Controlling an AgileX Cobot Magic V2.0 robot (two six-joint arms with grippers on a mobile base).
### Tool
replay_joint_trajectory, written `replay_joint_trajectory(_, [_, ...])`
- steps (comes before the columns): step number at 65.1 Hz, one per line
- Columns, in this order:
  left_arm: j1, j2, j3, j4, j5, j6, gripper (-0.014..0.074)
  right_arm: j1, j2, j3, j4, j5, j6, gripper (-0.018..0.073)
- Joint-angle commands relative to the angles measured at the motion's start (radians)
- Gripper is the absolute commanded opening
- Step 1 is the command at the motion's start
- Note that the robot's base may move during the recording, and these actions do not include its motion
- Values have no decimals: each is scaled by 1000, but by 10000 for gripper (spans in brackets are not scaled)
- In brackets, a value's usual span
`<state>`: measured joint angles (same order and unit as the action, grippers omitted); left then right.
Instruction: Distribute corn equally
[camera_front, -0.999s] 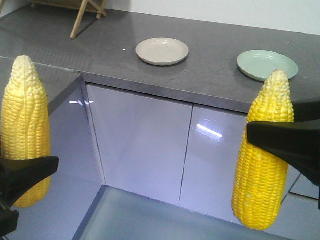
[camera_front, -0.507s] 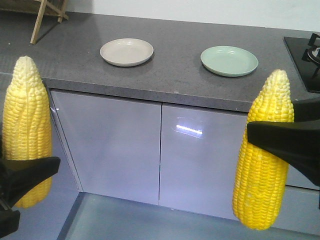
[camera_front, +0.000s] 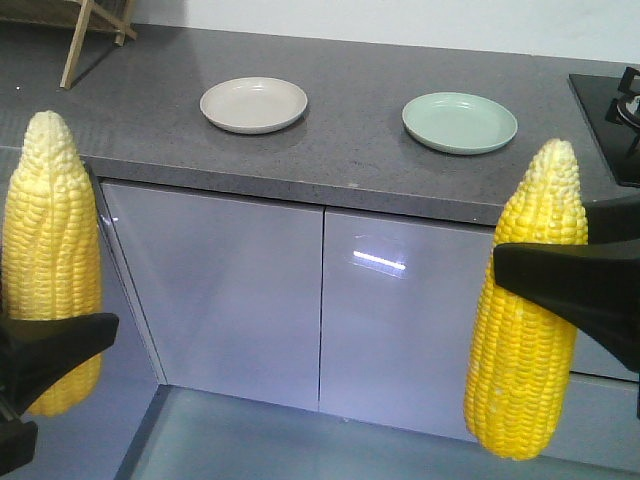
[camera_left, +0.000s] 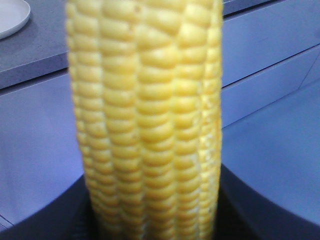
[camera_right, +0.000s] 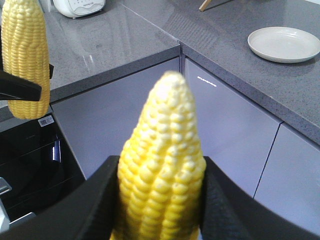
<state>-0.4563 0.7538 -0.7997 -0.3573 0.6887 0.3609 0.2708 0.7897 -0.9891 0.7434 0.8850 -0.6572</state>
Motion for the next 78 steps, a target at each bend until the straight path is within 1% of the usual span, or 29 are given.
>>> replay_joint_trajectory(1, [-4,-4,-22,-27,-61,2,278,-7,-4,-24,33,-53,-8,225])
replay_joint_trajectory(78, [-4,-4,-22,-27,-62,2,278,-7,-4,-24,33,-53,-8,225])
